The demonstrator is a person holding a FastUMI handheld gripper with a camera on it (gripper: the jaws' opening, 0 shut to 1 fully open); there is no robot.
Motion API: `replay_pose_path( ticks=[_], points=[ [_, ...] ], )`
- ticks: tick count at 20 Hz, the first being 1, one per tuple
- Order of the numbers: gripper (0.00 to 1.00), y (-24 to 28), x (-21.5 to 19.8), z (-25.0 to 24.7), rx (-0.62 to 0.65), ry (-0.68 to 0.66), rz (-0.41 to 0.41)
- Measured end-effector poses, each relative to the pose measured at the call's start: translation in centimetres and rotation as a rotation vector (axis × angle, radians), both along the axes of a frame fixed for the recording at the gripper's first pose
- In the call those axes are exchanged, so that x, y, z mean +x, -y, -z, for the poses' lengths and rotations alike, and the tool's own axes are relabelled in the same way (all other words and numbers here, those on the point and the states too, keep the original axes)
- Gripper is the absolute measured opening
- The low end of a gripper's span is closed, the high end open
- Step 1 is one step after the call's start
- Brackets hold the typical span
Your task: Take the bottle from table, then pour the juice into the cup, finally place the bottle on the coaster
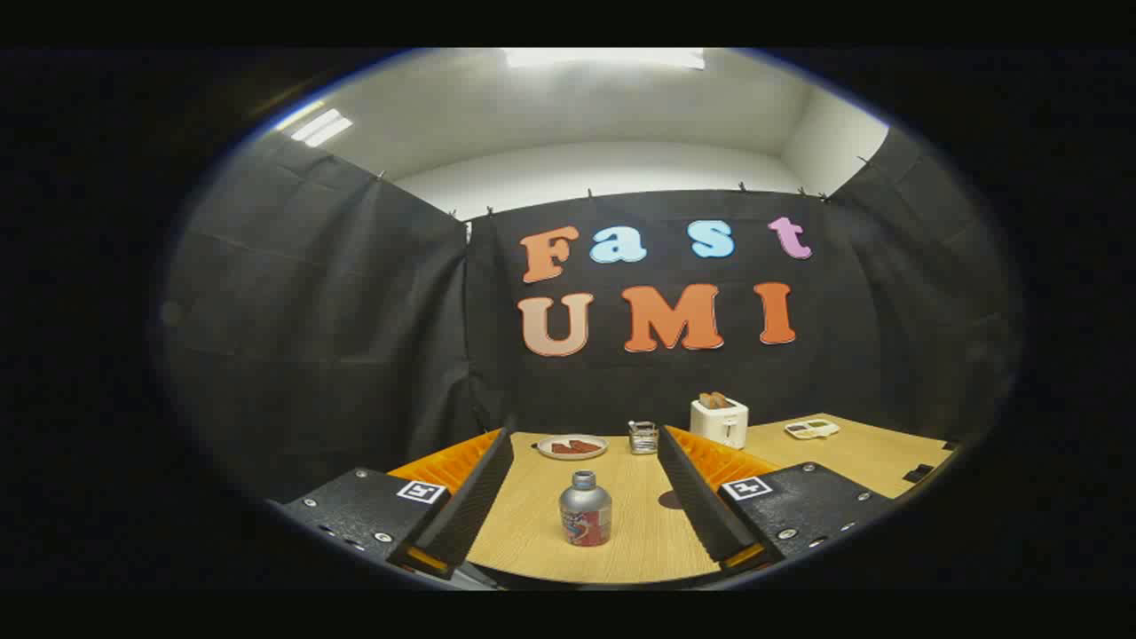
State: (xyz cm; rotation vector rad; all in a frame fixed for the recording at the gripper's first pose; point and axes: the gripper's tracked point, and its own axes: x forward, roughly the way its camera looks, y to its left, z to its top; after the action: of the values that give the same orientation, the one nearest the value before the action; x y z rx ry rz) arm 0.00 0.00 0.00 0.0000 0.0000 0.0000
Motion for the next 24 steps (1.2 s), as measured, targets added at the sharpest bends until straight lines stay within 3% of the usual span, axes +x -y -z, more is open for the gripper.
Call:
replay_pose_path(
  ticks=[9, 17, 24],
  points=[
    [0.97, 1.6, -0.9, -0.8, -0.014, 0.036, 0.061],
    [0.97, 1.1, -1.0, -0.4, -0.067, 0.022, 0.068],
    [0.97, 2.9, 0.5, 2.7, -0.068, 0.002, 0.125]
  ],
)
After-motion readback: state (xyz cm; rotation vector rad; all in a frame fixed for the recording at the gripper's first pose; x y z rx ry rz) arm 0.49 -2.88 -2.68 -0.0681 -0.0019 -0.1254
